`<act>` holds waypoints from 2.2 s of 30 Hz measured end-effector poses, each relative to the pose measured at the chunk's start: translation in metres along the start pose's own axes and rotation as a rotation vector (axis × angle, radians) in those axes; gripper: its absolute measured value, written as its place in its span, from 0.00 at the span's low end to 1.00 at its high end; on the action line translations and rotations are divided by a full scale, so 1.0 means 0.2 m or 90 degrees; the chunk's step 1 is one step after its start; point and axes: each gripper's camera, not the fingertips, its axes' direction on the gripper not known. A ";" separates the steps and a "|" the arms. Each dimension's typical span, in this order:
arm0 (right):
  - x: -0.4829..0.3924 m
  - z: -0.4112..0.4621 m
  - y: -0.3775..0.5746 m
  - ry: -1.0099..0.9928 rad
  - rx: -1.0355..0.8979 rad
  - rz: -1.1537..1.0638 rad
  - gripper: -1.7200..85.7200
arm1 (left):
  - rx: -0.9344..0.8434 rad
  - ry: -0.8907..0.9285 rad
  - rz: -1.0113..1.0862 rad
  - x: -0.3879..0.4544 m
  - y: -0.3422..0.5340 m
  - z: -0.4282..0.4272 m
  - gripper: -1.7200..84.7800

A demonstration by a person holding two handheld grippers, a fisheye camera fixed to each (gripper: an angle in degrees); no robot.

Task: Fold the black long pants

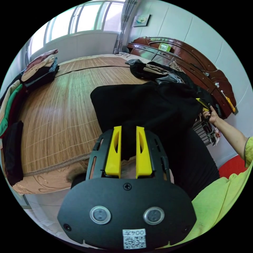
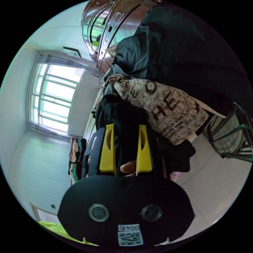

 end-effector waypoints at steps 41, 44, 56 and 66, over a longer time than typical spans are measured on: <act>-2.62 0.48 2.22 0.181 -0.010 -0.914 0.18 | 0.122 0.201 -0.189 -0.02 -0.56 -0.45 0.20; -2.50 0.54 2.06 0.247 -0.047 -0.857 0.19 | 0.137 0.159 -0.095 0.14 -0.59 -0.44 0.21; -2.28 0.65 2.11 0.315 -0.090 -0.978 0.20 | 0.044 0.144 -0.060 0.30 -0.65 -0.01 0.19; -2.13 0.76 1.94 0.307 -0.104 -0.947 0.12 | 0.070 0.052 0.005 0.47 -0.38 0.13 0.13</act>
